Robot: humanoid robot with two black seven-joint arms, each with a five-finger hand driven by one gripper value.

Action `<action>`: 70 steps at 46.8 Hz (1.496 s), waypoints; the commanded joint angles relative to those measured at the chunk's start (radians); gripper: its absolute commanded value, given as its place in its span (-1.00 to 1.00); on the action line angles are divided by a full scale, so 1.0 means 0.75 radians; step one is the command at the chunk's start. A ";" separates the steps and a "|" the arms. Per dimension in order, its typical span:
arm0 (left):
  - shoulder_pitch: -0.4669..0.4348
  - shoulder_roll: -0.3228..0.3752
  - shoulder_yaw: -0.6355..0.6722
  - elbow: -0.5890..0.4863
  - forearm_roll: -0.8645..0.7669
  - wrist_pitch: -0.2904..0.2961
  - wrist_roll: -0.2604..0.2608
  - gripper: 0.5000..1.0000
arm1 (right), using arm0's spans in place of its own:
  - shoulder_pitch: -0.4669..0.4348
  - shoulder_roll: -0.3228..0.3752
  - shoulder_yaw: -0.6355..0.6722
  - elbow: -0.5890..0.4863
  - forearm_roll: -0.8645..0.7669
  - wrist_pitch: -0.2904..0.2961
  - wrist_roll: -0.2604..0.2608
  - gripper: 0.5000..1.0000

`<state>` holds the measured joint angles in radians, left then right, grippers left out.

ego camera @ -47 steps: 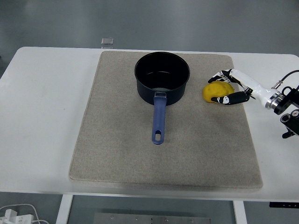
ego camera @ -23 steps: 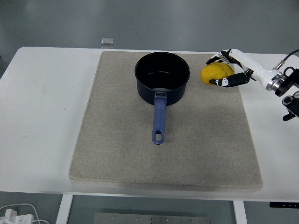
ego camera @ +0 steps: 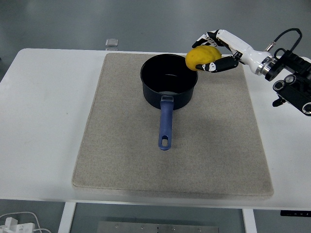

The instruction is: Put the potato in the blue pot

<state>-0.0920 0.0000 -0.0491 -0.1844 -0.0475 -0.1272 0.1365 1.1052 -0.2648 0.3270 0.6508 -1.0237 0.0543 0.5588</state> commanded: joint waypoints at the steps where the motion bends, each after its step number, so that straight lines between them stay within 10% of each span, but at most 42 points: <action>1: 0.000 0.000 -0.002 -0.008 0.000 -0.002 0.000 0.99 | 0.017 0.056 0.000 -0.027 -0.001 -0.003 -0.019 -1.00; 20: 0.000 0.000 -0.002 -0.045 0.000 -0.002 0.000 0.99 | 0.052 0.261 0.004 -0.197 -0.001 -0.009 -0.031 -1.00; 70: 0.000 0.000 -0.002 -0.028 0.000 0.000 0.000 0.99 | 0.026 0.353 0.006 -0.250 0.001 -0.066 -0.031 -1.00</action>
<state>-0.0920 0.0000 -0.0512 -0.2040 -0.0476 -0.1272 0.1365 1.1273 0.0000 0.3329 0.4643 -1.0230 0.0062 0.5354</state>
